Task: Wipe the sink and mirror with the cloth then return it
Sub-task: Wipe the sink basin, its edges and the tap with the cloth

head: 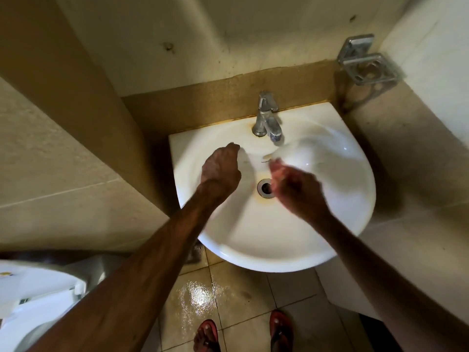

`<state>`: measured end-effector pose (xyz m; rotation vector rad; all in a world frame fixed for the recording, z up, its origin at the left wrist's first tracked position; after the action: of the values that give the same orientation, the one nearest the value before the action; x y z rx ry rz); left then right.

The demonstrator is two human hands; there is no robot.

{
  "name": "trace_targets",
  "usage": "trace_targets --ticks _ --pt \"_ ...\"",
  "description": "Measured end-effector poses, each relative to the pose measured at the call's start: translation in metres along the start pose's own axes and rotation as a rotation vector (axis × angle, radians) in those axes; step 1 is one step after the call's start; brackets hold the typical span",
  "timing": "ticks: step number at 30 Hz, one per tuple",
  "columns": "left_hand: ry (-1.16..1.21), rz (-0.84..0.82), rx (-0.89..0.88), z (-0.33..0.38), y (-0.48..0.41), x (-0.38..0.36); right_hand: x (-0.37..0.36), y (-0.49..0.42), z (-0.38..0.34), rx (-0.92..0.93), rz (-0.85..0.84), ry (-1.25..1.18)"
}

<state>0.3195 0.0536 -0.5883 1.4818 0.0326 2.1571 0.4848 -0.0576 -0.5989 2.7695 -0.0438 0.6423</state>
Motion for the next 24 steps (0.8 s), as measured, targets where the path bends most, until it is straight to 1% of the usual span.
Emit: trace_targets --ticks 1,3,4,5,6,8,9,11,12,15,18,22,24 --pt "-0.037 0.014 -0.030 -0.002 -0.002 -0.003 0.027 -0.003 0.004 0.038 0.154 0.143" --pt "-0.130 0.022 -0.065 -0.005 -0.009 -0.010 0.073 -0.015 0.011 0.109 0.407 0.239" --pt "-0.167 0.014 -0.067 -0.007 -0.012 -0.014 0.093 -0.027 0.015 0.167 0.489 0.250" --pt "-0.204 0.005 -0.070 -0.007 -0.014 -0.017 0.107 -0.043 0.017 0.207 0.523 0.266" --pt "-0.246 0.000 -0.078 -0.006 -0.016 -0.019 0.114 -0.062 0.022 0.220 0.489 0.270" --pt "-0.340 0.001 -0.094 -0.005 -0.020 -0.023 0.116 -0.101 0.033 0.167 0.402 0.521" --pt "-0.377 0.003 -0.097 -0.005 -0.022 -0.023 0.110 -0.115 0.033 0.172 0.377 0.593" --pt "-0.418 0.002 -0.101 -0.006 -0.025 -0.023 0.096 -0.133 0.017 0.217 0.392 0.582" --pt "-0.432 0.001 -0.102 -0.005 -0.026 -0.022 0.086 -0.135 0.003 0.187 0.337 0.569" --pt "-0.462 0.004 -0.092 -0.005 -0.028 -0.021 0.057 -0.139 -0.025 0.114 0.106 0.665" --pt "-0.478 -0.001 -0.070 -0.002 -0.030 -0.020 0.049 -0.142 -0.024 0.109 -0.013 0.567" --pt "-0.516 0.004 -0.047 0.003 -0.036 -0.020 0.063 -0.151 -0.013 0.101 -0.167 0.419" --pt "-0.526 0.000 -0.045 0.003 -0.038 -0.021 0.065 -0.160 -0.014 0.114 -0.177 0.433"
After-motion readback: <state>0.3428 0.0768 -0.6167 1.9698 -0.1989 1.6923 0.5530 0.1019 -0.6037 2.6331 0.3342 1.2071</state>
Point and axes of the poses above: each hand's wrist, its own y-axis away from the middle knuckle, its own x-axis out of the back of the hand, z = x × y, the point moved 5 cm from there along -y, towards the middle knuckle, and after that the axes turned 9 degrees about -z, right-handed, at the moved point
